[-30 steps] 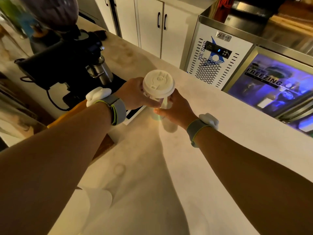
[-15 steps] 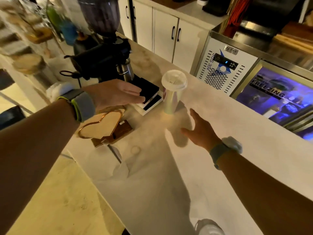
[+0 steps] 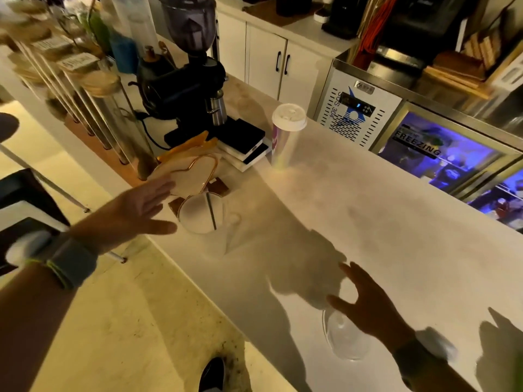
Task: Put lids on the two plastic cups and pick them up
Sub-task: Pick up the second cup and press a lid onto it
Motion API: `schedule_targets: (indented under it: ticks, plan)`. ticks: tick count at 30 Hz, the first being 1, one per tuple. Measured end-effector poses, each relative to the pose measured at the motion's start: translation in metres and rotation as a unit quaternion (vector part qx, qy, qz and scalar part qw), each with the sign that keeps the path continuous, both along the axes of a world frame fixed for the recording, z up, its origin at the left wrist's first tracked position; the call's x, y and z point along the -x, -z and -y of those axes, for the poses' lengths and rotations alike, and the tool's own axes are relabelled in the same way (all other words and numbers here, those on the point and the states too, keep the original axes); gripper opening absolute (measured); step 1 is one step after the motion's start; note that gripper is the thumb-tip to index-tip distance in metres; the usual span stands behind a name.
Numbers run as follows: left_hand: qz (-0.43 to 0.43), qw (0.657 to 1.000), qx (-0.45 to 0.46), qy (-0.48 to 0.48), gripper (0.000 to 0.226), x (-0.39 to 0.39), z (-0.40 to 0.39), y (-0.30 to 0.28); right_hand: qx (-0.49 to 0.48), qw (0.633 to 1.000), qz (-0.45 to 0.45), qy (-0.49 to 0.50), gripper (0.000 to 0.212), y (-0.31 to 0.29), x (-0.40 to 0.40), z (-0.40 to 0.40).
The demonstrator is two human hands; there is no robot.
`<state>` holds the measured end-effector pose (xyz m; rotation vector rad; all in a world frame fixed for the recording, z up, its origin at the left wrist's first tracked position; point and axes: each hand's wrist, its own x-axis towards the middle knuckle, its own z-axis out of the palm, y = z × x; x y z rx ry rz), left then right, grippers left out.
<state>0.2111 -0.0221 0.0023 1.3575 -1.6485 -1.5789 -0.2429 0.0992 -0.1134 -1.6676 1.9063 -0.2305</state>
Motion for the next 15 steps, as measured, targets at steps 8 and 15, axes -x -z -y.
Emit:
schedule_targets:
  ticks: [8,15]
  plan:
    - [0.039,0.994,0.072,-0.067,0.118,0.034,-0.004,0.057,-0.014,0.998,0.008,0.053,0.098,0.025,-0.013,-0.068]
    - [-0.005,0.991,0.121,-0.055,0.083,0.049,0.000,0.067,0.036,0.993,-0.007,0.114,0.083,0.026,-0.031,-0.080]
